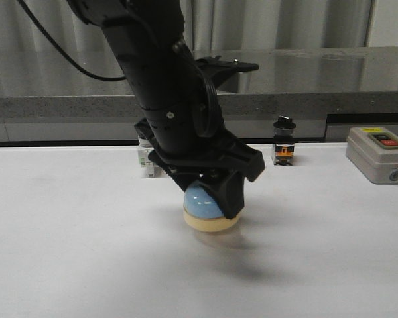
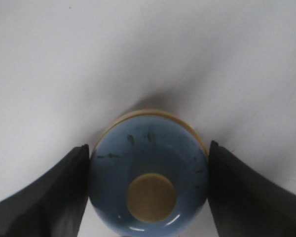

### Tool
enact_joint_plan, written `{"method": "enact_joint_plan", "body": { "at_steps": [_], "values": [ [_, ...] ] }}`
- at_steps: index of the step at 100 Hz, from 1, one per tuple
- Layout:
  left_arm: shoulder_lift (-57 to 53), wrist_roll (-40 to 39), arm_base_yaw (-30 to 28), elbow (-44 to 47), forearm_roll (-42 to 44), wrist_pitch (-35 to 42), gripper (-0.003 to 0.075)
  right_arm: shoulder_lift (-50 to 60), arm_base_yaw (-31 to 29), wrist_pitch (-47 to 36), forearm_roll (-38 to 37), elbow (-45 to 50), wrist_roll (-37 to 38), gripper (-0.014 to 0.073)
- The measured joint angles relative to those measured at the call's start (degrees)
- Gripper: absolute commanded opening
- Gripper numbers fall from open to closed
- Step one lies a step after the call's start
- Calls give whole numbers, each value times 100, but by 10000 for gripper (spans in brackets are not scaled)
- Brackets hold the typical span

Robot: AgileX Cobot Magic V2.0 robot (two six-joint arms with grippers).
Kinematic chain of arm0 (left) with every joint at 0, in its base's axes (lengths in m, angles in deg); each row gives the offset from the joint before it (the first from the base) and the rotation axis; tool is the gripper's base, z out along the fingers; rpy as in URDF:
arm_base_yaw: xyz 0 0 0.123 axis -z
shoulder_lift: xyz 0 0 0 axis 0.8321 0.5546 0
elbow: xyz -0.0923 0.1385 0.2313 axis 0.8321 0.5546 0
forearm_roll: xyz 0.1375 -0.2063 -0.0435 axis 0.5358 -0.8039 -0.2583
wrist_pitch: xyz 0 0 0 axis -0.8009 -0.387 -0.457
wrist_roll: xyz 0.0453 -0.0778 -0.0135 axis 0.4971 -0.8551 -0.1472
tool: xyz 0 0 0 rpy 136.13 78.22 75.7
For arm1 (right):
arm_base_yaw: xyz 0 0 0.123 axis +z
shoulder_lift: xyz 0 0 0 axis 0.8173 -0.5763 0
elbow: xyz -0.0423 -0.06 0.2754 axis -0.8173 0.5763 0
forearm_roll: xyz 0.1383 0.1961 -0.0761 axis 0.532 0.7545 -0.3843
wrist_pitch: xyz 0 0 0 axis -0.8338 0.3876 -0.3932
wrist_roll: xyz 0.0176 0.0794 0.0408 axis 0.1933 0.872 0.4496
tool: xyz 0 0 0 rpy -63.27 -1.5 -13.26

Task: Place and press bell with both arms
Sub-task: 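Carry the bell with the left gripper to table center and release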

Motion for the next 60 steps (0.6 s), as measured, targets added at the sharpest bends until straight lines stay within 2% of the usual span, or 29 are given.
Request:
{"method": "enact_joint_plan", "body": {
  "at_steps": [18, 25, 35, 47, 54, 60],
  "values": [
    [283, 0, 14, 0, 0, 142, 215, 0, 0, 0, 0, 0, 0, -64],
    [297, 0, 14, 0, 0, 167, 246, 0, 0, 0, 0, 0, 0, -64],
    [297, 0, 14, 0, 0, 167, 360, 0, 0, 0, 0, 0, 0, -64],
    [297, 0, 14, 0, 0, 176, 559, 0, 0, 0, 0, 0, 0, -64],
    [299, 0, 14, 0, 0, 179, 633, 0, 0, 0, 0, 0, 0, -64],
    [309, 0, 14, 0, -14, 179, 659, 0, 0, 0, 0, 0, 0, -64]
  ]
}}
